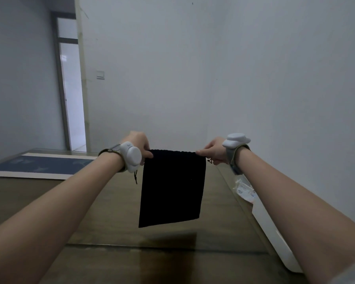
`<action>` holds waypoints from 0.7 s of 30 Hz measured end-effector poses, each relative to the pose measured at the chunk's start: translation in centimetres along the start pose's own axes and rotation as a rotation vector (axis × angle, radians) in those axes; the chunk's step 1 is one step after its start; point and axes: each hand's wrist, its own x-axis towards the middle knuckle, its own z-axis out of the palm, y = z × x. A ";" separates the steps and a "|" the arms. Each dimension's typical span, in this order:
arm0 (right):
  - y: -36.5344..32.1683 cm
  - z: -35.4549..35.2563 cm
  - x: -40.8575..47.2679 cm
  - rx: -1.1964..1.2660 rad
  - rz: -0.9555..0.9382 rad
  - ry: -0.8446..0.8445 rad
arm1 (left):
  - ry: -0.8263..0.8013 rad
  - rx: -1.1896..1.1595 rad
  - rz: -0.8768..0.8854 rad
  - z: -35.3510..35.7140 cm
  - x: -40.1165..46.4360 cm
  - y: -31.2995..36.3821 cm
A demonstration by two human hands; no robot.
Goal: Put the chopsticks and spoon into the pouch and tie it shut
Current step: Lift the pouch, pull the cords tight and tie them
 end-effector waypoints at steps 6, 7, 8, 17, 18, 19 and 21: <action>0.8 -0.3 -0.8 -0.019 -0.015 0.092 | -0.053 -0.170 -0.052 0.4 -0.1 -1.6; 1.1 -0.6 -1.1 -0.036 -0.003 0.111 | -0.022 -0.218 -0.063 0.5 -0.2 -2.2; 1.6 -0.8 -1.4 -0.061 0.007 0.128 | 0.018 -0.246 -0.083 0.6 -0.4 -2.9; 3.7 -0.9 -2.7 -0.163 0.101 0.143 | 0.100 -0.495 -0.282 1.3 -0.5 -4.9; 3.5 -0.7 -2.6 -0.037 0.108 0.109 | 0.089 -0.638 -0.297 1.4 -0.6 -4.8; 3.2 -0.4 -2.6 0.146 0.112 0.074 | 0.063 -0.817 -0.316 1.4 -0.6 -4.7; 2.2 0.0 -2.6 0.424 0.092 0.069 | -0.007 -1.114 -0.322 1.4 -0.8 -4.0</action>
